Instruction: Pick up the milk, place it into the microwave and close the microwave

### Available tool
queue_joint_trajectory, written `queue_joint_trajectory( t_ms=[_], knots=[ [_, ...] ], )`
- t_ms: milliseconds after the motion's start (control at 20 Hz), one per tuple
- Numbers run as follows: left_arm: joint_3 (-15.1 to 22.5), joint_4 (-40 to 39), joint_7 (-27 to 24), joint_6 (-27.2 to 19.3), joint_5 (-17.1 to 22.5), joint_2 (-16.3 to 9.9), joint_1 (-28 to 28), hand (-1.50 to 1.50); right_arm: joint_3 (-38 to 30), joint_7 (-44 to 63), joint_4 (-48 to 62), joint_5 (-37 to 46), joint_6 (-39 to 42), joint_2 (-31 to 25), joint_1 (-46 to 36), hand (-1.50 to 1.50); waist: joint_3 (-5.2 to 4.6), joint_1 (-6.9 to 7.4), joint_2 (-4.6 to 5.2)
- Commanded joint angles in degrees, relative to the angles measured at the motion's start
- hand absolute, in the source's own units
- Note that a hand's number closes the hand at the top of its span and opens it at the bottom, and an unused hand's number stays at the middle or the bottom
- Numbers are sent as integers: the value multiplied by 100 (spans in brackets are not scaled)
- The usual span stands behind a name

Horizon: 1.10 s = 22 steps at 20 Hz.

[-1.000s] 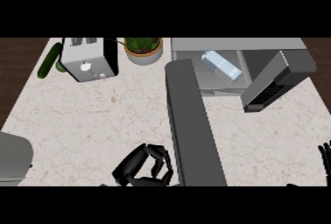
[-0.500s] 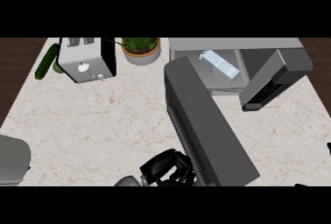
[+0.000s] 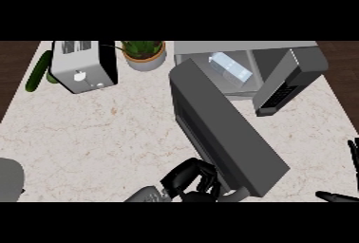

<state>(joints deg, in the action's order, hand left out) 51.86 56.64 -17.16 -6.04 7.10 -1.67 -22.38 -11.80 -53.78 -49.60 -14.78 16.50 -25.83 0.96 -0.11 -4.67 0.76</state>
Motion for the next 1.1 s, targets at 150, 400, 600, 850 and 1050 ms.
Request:
queue_joint_trajectory(
  t_ms=[150, 400, 600, 850, 1050],
  knots=[
    [736, 215, 23, -887, 850, 158, -456, -150, 244, -32, -558, -203, 627, 13, -7, -150, -24, -344, 13],
    [775, 184, 130, -1251, 1241, 158, -1000, 150, 378, 129, -733, -263, 573, -10, -130, -150, -18, -609, 75],
    [581, 69, 190, -1496, 1482, 157, -1534, 150, 477, 410, -1039, -369, 651, -156, -319, -150, -30, -781, 93],
    [462, -57, 66, -1805, 1682, 160, -2094, 150, 717, 621, -1243, -339, 734, -234, -377, -150, -22, -1050, 160],
    [314, -250, 65, -1973, 1905, 161, -2489, 150, 638, 742, -1365, -416, 683, -445, -574, -150, -12, -1229, 227]
  ],
)
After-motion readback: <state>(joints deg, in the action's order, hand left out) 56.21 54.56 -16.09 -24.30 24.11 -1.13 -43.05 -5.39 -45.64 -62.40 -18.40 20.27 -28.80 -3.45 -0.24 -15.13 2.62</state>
